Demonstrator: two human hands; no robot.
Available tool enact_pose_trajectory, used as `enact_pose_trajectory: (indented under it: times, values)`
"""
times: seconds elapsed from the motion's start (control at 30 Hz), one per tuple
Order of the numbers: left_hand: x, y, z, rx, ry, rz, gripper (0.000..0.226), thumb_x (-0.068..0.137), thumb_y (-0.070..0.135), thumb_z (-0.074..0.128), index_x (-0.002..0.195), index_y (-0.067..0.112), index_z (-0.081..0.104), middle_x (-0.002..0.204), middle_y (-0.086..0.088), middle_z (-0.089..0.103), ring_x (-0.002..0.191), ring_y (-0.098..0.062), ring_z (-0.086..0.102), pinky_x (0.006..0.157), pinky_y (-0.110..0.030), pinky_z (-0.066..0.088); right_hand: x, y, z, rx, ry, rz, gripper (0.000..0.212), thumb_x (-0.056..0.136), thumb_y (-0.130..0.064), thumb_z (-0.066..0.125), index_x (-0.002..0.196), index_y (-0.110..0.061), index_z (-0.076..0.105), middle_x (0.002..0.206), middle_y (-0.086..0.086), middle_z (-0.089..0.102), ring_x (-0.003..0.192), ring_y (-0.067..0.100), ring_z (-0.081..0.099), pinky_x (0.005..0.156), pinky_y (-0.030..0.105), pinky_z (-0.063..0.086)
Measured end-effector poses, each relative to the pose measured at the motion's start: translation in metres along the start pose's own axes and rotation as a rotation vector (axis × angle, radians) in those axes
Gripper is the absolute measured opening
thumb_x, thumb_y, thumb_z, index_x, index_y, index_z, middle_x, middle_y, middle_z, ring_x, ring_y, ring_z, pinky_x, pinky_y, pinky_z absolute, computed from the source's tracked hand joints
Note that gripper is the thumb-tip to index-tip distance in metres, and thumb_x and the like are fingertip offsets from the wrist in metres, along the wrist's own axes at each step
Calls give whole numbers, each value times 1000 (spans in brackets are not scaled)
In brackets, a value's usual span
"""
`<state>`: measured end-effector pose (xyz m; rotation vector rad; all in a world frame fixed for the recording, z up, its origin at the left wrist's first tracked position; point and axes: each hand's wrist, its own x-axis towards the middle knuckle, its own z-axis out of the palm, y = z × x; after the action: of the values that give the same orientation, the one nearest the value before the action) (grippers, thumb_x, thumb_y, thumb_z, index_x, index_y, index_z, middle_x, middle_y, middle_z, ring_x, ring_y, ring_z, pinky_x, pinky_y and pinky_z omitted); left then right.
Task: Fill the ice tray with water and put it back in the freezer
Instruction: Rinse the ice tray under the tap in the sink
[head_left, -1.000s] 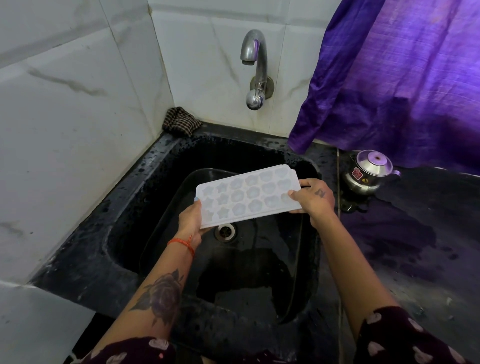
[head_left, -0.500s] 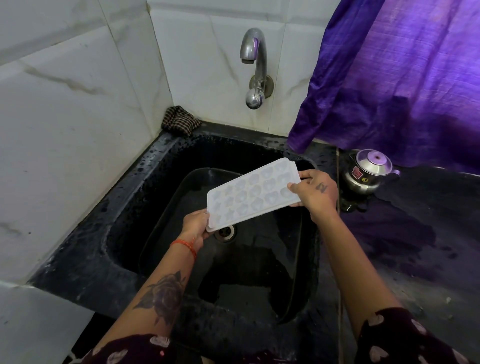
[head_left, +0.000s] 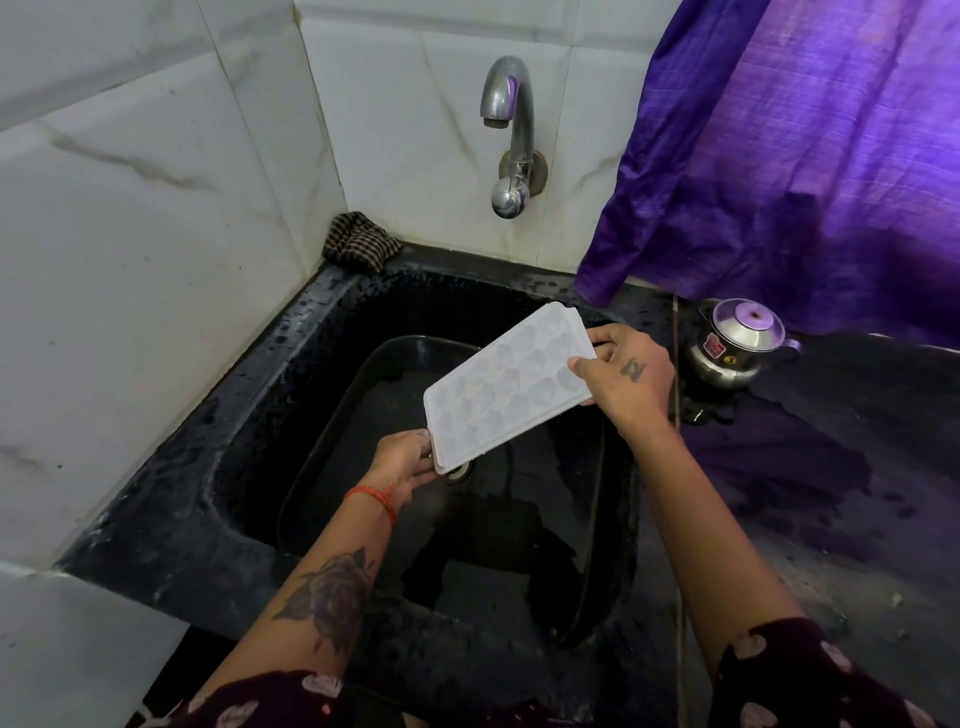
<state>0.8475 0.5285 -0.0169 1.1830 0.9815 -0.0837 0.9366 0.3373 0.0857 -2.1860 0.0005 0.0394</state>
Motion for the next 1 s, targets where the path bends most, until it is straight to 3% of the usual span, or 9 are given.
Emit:
enact_pose_trajectory:
  times: [0.1, 0.2, 0.3, 0.4, 0.47, 0.63, 1.0]
  values:
    - [2, -3, 0, 5, -30, -7, 24, 98, 4, 42, 119, 1, 52, 99, -14, 65, 88, -27, 64, 82, -40, 50, -3, -3, -1, -51, 2, -63, 30, 79, -14, 70, 109, -15, 67, 90, 0, 70, 85, 18, 66, 80, 37, 57]
    - [2, -5, 1, -17, -69, -19, 24, 99, 6, 41, 119, 0, 52, 88, -11, 64, 79, -25, 63, 74, -37, 52, -6, -6, -2, -94, 3, -110, 28, 80, -13, 69, 107, -15, 67, 86, -2, 66, 81, 14, 61, 73, 23, 50]
    - [4, -6, 1, -18, -63, -20, 29, 99, 7, 41, 126, -1, 48, 99, -14, 63, 99, -32, 62, 80, -39, 51, -8, -8, -2, -126, -5, -145, 25, 80, -14, 68, 106, -17, 67, 89, -2, 68, 80, 11, 58, 59, 7, 33]
    - [7, -6, 1, -21, -43, -22, 33, 100, 8, 41, 132, 1, 44, 130, -20, 55, 122, -37, 52, 91, -42, 45, -10, -11, -1, -157, -10, -157, 24, 81, -15, 69, 105, -19, 66, 95, -2, 69, 84, 12, 58, 64, 15, 36]
    - [8, -4, 1, -23, -34, -17, 34, 100, 7, 40, 133, 2, 43, 136, -21, 50, 125, -38, 50, 93, -42, 43, -11, -13, 0, -170, -10, -170, 23, 82, -15, 69, 104, -19, 66, 96, -2, 69, 86, 14, 60, 71, 19, 38]
    - [12, -3, 0, -24, -27, -4, 33, 100, 7, 39, 133, 2, 43, 139, -21, 47, 126, -38, 48, 97, -43, 43, -12, -15, 0, -195, -8, -213, 21, 82, -14, 68, 103, -19, 66, 97, 0, 69, 89, 18, 63, 76, 23, 44]
    - [13, 1, 1, -53, -43, 18, 33, 100, 7, 41, 132, 4, 44, 138, -20, 48, 123, -37, 51, 90, -40, 46, -19, -20, -1, -210, 21, -318, 20, 83, -14, 69, 103, -18, 66, 94, -1, 69, 84, 12, 58, 72, 20, 35]
